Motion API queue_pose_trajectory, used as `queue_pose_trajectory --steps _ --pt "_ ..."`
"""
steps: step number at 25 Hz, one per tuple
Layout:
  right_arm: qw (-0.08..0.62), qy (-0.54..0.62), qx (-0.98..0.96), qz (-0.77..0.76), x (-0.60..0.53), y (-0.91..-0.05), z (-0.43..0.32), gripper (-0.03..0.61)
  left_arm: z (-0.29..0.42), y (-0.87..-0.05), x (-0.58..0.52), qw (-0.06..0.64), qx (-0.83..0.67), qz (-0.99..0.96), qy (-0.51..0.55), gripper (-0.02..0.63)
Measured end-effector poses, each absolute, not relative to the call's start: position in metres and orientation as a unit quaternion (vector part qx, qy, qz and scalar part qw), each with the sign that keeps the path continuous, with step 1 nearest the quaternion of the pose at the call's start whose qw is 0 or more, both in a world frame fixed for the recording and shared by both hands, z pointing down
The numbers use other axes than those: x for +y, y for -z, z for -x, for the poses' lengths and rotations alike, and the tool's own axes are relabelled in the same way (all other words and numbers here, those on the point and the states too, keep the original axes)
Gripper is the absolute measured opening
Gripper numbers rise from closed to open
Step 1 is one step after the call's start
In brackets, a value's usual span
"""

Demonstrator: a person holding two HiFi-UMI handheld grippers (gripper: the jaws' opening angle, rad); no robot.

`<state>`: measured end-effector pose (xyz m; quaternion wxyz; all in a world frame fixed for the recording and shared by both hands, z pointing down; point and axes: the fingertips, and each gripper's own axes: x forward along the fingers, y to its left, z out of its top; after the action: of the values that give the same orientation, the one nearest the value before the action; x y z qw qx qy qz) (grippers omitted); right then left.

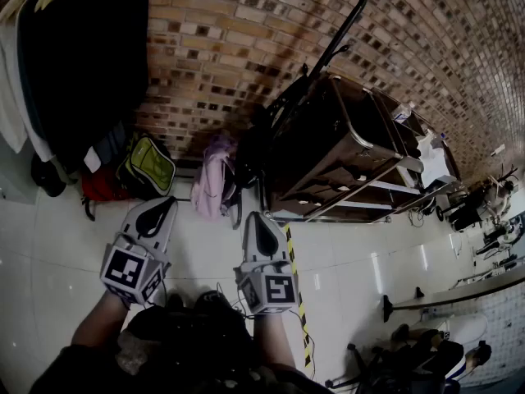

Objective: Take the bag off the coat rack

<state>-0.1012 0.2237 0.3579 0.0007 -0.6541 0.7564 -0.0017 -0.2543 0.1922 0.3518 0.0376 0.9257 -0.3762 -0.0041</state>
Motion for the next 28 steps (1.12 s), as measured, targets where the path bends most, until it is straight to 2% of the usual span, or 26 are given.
queue_pose_trajectory --steps 7,15,28 --pt "0.006 -0.008 0.754 0.657 0.208 -0.356 0.095 0.0 0.258 -0.354 0.181 0.036 -0.381 -0.924 0.002 0.034" --pt "0.046 -0.033 0.744 0.665 0.16 -0.346 0.06 0.0 0.253 -0.36 0.144 0.026 -0.406 -0.913 0.004 0.034" --pt "0.04 -0.017 0.732 0.679 0.065 -0.364 -0.005 0.0 0.195 -0.372 0.051 0.037 -0.404 -0.914 -0.014 0.034"
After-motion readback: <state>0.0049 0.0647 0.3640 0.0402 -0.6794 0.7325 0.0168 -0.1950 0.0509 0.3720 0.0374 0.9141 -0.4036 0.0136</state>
